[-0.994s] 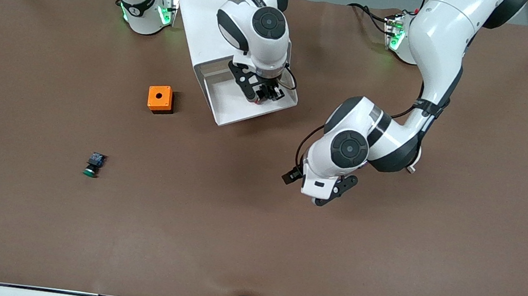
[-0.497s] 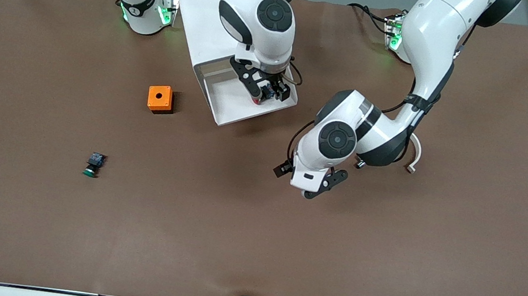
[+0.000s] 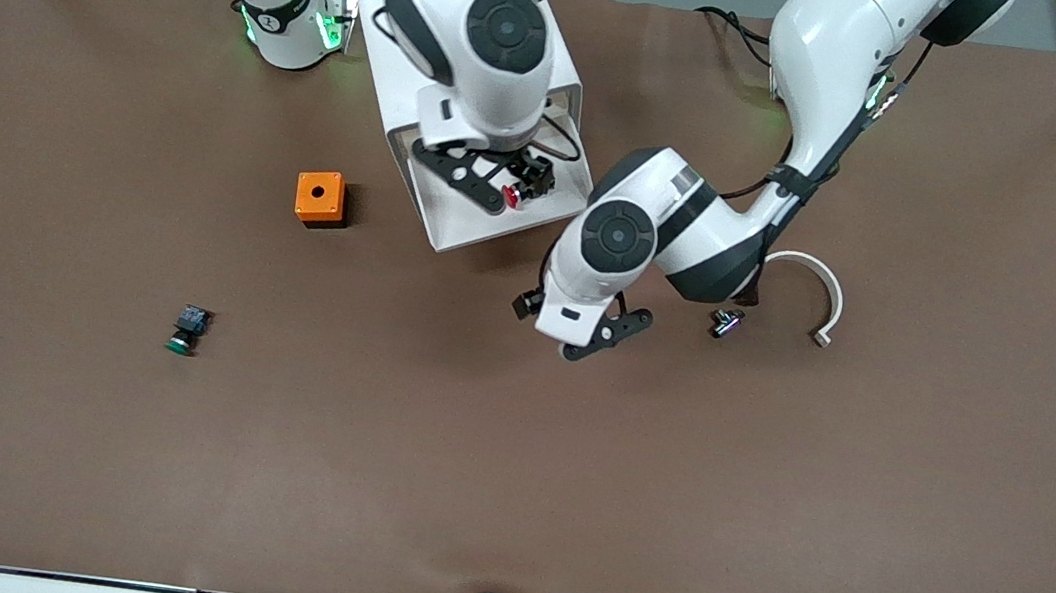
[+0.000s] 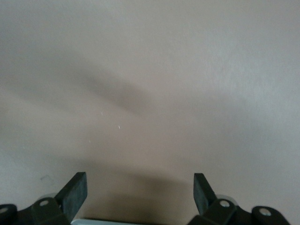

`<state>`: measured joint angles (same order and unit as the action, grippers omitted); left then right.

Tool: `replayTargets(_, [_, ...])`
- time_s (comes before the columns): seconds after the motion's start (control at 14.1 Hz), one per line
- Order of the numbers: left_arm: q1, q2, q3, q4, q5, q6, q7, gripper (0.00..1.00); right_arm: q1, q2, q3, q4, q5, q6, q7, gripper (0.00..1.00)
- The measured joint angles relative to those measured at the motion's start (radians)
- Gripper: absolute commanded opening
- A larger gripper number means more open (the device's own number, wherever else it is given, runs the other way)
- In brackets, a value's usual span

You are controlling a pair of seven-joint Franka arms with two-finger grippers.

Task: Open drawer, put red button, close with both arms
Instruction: 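Withdraw the right gripper while the left gripper moves to the drawer front, then push the drawer into the cabinet with the left gripper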

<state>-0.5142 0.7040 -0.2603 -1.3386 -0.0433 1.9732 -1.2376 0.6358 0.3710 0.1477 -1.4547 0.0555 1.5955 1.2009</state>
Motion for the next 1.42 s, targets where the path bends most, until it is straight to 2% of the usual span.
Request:
replayTargets(0.21, [-0.044, 0.000, 0.000, -0.004, 0.000, 0.000, -0.001, 1.00, -0.126, -0.035, -0.004, 0.046, -0.002, -0.111, -0.232, 1.00])
replayTargets(0.64, [-0.124, 0.001, 0.000, -0.017, 0.000, 0.000, -0.006, 1.00, -0.424, -0.160, -0.011, 0.051, -0.045, -0.237, -0.735, 1.00])
replayTargets(1.06, [-0.161, 0.003, -0.001, -0.026, -0.032, 0.000, -0.043, 1.00, -0.765, -0.210, -0.014, 0.051, -0.060, -0.253, -1.227, 1.00])
replayTargets(1.21, [-0.162, 0.006, -0.001, -0.026, -0.086, 0.000, -0.043, 1.00, -0.852, -0.209, -0.014, 0.049, -0.060, -0.248, -1.326, 1.00])
replayTargets(1.42, [-0.162, 0.008, 0.000, -0.026, -0.171, 0.002, -0.043, 1.00, -0.926, -0.205, -0.013, 0.044, -0.060, -0.229, -1.394, 1.00])
